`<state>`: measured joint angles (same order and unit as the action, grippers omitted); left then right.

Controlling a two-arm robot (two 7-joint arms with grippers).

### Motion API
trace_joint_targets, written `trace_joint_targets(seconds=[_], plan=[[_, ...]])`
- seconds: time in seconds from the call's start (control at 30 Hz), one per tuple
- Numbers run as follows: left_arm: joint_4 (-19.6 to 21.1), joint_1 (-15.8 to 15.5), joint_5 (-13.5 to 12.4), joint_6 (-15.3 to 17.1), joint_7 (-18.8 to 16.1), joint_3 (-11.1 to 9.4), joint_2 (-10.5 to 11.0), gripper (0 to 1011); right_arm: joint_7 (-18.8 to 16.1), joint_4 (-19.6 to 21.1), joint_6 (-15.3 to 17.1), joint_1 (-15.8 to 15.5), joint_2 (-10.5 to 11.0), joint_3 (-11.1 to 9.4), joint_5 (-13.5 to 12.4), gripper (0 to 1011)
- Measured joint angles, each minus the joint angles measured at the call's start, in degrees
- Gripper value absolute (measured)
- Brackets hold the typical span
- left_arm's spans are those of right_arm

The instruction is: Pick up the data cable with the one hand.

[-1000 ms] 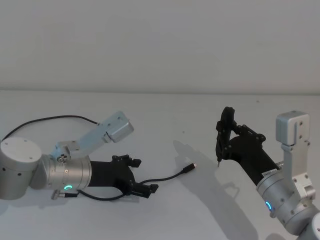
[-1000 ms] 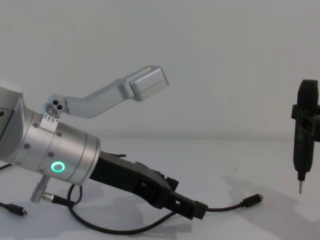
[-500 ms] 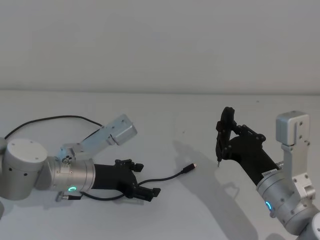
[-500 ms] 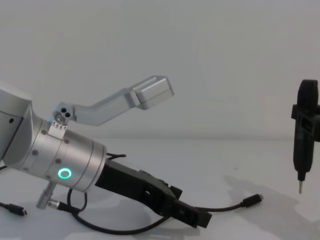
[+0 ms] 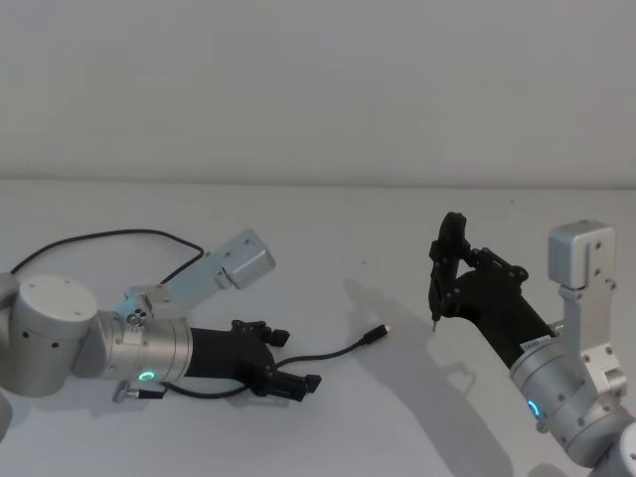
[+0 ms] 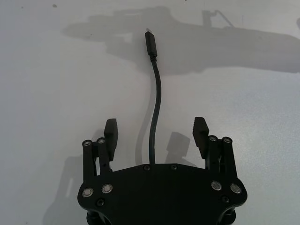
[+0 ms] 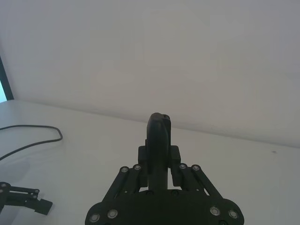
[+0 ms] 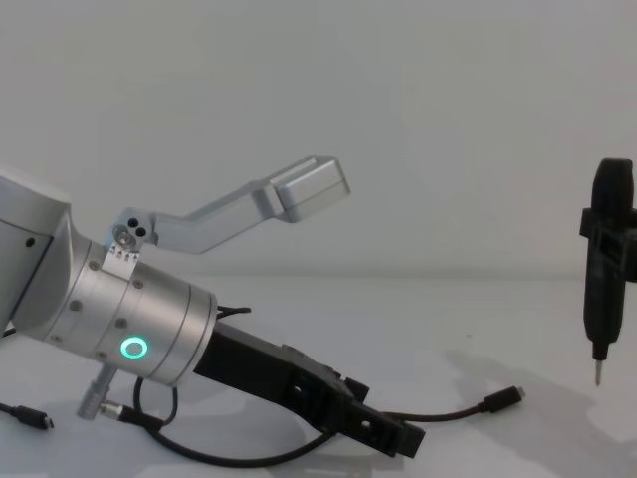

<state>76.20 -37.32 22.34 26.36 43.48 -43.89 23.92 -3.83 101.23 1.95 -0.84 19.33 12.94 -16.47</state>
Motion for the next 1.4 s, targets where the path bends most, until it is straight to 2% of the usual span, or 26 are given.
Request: trace_joint_targets(seconds=[0.17,0.43,0.5,0.8,0.87,0.9,0.97,1.07,1.4], plan=[[-0.1,-0.1,0.1,0.1,0.0,-0.1,0.0,843,0.0,0.0,0.0,0.0,0.0,0.0,0.0,274],[-0.2,-0.1,0.2,0.2,0.1,-0.2,-0.1,576,0.0,0.0,0.0,0.0,0.0,0.0,0.0,275],[-0.2,-0.1,0.3,0.2,0.1,-0.2,-0.1,543,0.0,0.0,0.0,0.0,0.0,0.0,0.0,275],[-0.3,-0.2,0.3,0.3,0.1,-0.2,-0.1,233,0.0,0.0,0.0,0.0,0.0,0.0,0.0,274],[-0.3,-0.2,0.3,0.3,0.1,-0.2,-0.1,204,0.0,0.0,0.0,0.0,0.0,0.0,0.0,275],[-0.3,-0.2,0.3,0.3,0.1,-0.2,-0.1,143,0.0,0.0,0.0,0.0,0.0,0.0,0.0,274],[-0.3,-0.2,0.4,0.3,0.1,-0.3,-0.1,88,0.0,0.0,0.0,0.0,0.0,0.0,0.0,275],[-0.3,-0.2,0.4,0.3,0.1,-0.3,-0.1,40,0.0,0.0,0.0,0.0,0.0,0.0,0.0,274],[-0.3,-0.2,0.4,0.3,0.1,-0.3,-0.1,41,0.0,0.0,0.0,0.0,0.0,0.0,0.0,275]])
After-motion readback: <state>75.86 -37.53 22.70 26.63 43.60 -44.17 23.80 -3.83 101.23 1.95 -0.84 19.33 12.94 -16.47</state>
